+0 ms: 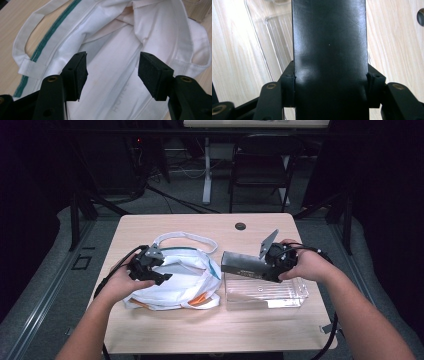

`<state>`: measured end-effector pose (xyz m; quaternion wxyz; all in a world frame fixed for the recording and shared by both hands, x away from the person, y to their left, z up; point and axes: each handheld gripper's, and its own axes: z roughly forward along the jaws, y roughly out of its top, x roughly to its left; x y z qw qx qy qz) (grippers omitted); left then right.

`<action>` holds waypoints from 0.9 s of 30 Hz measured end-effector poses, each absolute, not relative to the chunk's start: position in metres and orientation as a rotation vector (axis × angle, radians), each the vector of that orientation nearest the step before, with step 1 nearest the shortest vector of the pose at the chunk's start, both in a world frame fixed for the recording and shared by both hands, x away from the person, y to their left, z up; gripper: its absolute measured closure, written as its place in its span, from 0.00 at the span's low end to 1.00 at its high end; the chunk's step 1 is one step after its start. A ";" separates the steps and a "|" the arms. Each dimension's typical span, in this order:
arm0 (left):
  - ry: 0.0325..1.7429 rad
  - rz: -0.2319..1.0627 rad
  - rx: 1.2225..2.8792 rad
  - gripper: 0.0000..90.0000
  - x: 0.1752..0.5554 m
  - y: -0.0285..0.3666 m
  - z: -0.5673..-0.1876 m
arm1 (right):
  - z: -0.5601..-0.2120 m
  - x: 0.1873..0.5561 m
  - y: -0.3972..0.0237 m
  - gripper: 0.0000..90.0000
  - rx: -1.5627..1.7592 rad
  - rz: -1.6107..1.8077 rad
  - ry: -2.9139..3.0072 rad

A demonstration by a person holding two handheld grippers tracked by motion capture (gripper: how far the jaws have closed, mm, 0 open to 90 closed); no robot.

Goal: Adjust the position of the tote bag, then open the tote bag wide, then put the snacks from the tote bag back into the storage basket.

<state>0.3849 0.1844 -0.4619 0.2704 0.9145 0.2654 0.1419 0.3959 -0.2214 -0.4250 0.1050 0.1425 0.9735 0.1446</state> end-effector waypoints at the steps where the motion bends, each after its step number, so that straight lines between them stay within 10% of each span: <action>1: 0.715 0.382 2.464 0.45 0.385 0.184 -0.462 | -0.426 0.397 -0.224 0.47 0.419 0.420 2.869; 27: 0.878 0.407 2.277 0.46 0.367 0.200 -0.495 | -0.443 0.399 -0.246 0.47 0.463 0.371 2.860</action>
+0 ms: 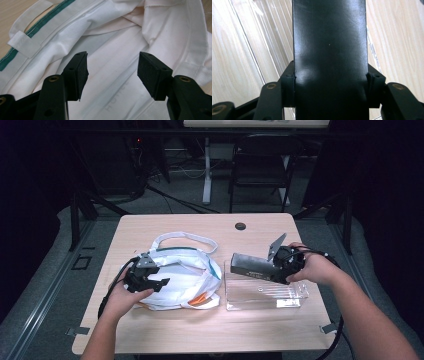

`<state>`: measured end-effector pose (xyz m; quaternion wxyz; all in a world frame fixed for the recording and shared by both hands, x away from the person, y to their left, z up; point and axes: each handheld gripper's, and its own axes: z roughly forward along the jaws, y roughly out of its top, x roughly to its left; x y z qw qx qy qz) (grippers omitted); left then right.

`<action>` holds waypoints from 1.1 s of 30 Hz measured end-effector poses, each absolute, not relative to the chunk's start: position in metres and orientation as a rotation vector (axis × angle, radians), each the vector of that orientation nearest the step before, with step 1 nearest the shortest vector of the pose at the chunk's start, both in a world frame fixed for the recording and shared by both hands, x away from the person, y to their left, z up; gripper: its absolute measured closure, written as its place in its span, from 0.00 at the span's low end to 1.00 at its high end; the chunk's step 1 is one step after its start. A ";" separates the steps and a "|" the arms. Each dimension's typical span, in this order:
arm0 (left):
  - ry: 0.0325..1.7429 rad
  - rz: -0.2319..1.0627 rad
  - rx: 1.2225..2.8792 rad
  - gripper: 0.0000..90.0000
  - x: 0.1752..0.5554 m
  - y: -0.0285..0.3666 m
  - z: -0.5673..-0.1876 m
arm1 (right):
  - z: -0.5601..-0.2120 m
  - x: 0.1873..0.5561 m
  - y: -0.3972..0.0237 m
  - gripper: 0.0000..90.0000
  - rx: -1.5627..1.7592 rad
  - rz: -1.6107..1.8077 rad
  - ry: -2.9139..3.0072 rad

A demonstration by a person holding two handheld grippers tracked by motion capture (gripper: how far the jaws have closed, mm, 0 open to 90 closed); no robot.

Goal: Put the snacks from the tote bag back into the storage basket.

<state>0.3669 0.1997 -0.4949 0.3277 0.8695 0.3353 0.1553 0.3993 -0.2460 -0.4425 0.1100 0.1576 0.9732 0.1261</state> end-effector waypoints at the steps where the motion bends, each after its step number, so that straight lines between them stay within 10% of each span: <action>1: 0.876 0.407 2.282 0.46 0.367 0.200 -0.496 | -0.444 0.400 -0.246 0.47 0.461 0.370 2.861; 33: 0.877 0.479 2.309 0.46 0.339 0.210 -0.507 | -0.486 0.415 -0.237 0.47 0.403 0.295 2.916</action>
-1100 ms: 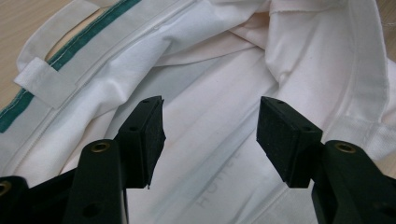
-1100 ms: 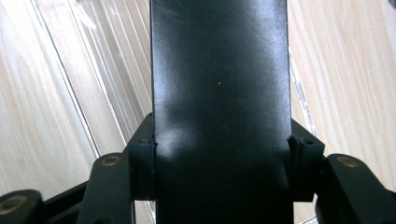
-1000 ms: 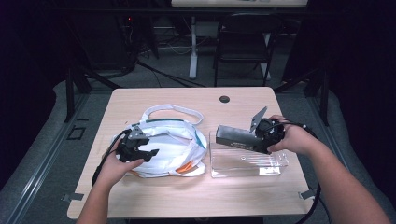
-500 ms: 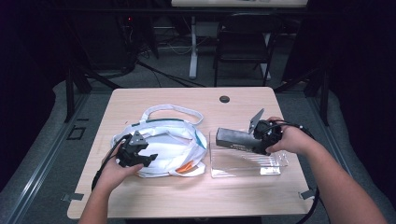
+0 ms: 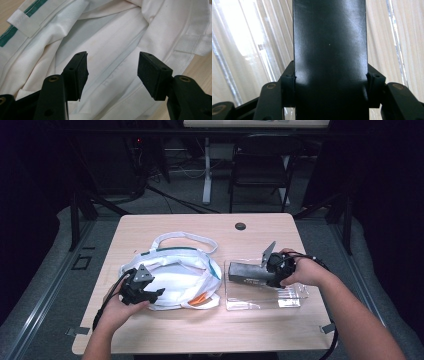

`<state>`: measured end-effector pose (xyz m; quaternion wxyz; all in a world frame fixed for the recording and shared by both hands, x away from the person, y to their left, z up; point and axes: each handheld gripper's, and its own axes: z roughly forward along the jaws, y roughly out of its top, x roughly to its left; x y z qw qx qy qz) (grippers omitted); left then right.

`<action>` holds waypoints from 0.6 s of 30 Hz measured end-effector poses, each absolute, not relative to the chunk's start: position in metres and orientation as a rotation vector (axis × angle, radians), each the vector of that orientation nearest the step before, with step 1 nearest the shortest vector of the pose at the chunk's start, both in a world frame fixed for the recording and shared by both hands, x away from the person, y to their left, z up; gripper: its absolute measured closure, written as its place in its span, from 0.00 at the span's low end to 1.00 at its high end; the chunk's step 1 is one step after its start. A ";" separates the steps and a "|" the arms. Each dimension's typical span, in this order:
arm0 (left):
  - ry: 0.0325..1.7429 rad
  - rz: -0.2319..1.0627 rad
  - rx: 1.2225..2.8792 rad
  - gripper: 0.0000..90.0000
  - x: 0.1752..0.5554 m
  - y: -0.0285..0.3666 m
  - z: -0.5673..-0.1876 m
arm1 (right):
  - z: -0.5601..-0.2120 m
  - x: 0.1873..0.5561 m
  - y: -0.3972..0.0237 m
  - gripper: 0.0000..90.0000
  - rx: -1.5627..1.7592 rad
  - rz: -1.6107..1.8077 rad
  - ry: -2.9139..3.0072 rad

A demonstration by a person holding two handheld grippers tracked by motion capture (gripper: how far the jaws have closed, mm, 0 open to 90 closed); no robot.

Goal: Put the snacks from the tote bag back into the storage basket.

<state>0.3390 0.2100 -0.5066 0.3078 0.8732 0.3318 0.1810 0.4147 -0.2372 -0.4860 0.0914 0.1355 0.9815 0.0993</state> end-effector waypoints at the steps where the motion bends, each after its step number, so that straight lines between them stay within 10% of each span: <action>1: 0.877 0.479 2.309 0.46 0.339 0.210 -0.507 | -0.486 0.415 -0.237 0.47 0.403 0.295 2.916; 18: 0.896 0.489 2.304 0.46 0.334 0.218 -0.508 | -0.502 0.426 -0.234 0.47 0.415 0.279 2.941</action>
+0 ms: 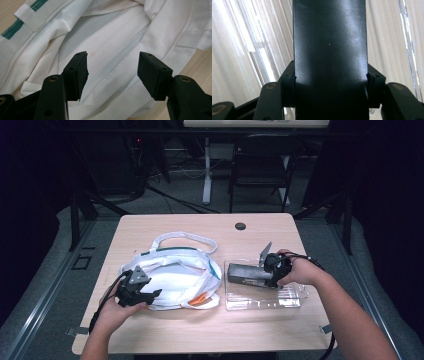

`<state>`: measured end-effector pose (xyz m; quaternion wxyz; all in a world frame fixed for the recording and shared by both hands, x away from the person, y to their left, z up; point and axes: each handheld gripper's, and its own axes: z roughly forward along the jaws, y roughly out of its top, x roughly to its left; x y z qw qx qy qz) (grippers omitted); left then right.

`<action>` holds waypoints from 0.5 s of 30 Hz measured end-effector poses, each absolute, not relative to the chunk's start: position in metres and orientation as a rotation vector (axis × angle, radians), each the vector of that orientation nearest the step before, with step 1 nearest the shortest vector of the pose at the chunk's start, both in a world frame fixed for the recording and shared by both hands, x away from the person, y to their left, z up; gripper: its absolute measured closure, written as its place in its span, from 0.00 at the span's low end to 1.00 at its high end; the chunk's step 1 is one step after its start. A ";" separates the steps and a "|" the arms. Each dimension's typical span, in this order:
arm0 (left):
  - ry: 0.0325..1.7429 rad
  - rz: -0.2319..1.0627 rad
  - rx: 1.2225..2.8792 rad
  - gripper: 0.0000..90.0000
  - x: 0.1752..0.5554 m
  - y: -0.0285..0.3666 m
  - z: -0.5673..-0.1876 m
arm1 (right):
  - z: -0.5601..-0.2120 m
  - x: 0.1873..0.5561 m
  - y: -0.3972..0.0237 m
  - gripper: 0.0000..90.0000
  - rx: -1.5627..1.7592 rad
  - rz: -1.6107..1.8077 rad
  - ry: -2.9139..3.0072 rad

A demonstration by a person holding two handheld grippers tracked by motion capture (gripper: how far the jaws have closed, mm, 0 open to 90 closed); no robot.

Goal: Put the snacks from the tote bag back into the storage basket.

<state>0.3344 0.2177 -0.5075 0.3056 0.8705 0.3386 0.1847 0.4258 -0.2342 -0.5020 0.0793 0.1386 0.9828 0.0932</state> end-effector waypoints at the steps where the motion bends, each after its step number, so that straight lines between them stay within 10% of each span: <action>1: 0.895 0.490 2.307 0.46 0.334 0.218 -0.508 | -0.502 0.426 -0.234 0.47 0.408 0.278 2.944; 15: 0.900 0.486 2.295 0.46 0.334 0.219 -0.509 | -0.513 0.430 -0.233 0.47 0.426 0.282 2.960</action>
